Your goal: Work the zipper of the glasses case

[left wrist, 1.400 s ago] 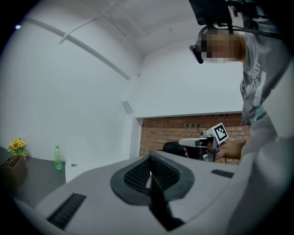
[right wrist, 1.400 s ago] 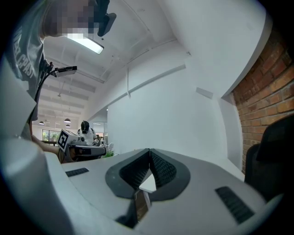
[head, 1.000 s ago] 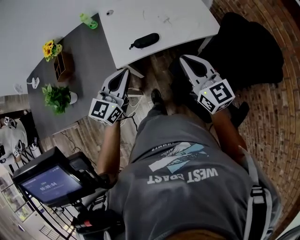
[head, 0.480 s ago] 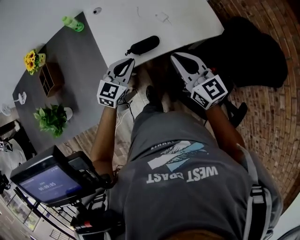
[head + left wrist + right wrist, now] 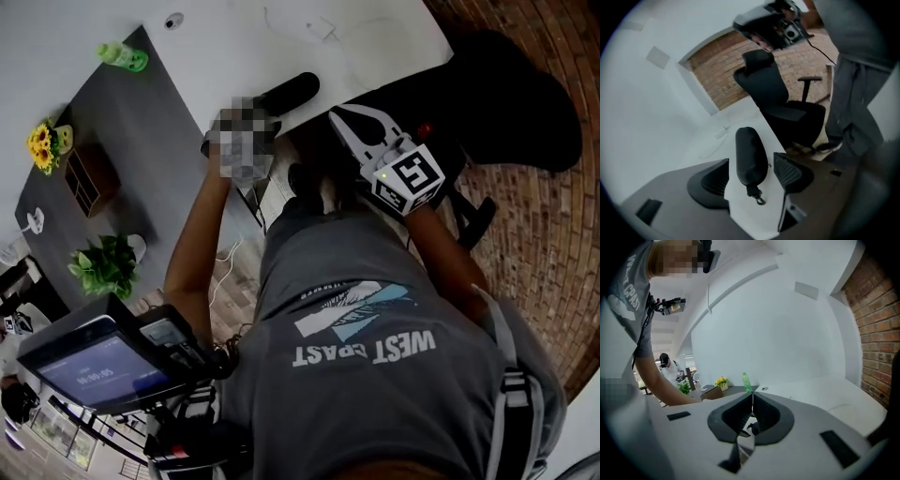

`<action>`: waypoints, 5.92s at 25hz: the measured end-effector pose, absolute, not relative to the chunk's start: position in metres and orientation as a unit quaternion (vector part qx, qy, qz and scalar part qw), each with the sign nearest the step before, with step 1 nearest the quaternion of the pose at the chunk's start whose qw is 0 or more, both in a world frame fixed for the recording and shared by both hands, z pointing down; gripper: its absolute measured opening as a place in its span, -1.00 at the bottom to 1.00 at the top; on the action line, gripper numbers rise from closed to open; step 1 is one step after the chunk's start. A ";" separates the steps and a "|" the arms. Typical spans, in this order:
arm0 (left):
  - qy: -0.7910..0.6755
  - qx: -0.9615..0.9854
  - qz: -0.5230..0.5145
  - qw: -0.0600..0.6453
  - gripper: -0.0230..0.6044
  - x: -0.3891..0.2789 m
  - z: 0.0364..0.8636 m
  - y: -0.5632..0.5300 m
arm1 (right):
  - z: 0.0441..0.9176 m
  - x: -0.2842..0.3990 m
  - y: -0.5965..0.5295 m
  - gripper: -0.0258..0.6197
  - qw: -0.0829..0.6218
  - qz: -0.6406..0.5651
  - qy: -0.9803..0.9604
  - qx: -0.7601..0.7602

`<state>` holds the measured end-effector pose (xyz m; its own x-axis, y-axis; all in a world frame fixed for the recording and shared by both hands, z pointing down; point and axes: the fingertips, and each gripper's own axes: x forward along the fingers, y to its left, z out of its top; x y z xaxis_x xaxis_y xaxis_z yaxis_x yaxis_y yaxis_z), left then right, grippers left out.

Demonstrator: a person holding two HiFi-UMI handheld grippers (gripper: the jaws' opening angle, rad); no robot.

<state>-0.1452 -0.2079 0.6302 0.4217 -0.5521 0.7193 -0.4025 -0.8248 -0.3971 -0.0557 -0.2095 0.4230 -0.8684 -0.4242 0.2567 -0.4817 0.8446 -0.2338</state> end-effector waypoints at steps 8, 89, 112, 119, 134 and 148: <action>0.114 -0.774 -0.564 0.264 0.23 -0.144 0.685 -0.213 | 0.449 -0.059 -0.232 -0.93 0.120 0.172 -0.945 0.252; 0.246 -0.871 -0.424 -0.016 -0.10 -0.146 0.657 -0.199 | 0.646 -0.080 -0.305 -0.93 0.535 0.057 -0.841 0.058; 0.341 -0.885 -0.296 -0.111 0.47 -0.190 0.641 -0.233 | 0.694 -0.107 -0.319 -0.93 0.574 -0.066 -0.815 0.027; 0.429 -0.859 -0.267 -0.086 0.39 -0.204 0.617 -0.230 | 0.684 -0.088 -0.329 -0.93 0.562 -0.066 -0.817 0.111; 0.624 -0.777 -0.022 -0.080 -0.91 -0.229 0.414 -0.170 | 0.439 -0.087 -0.279 -0.93 0.124 0.070 -0.969 0.203; 0.658 -0.753 0.007 0.010 -0.91 -0.141 0.289 -0.050 | 0.246 0.018 -0.144 -0.93 -0.054 0.021 -0.988 0.140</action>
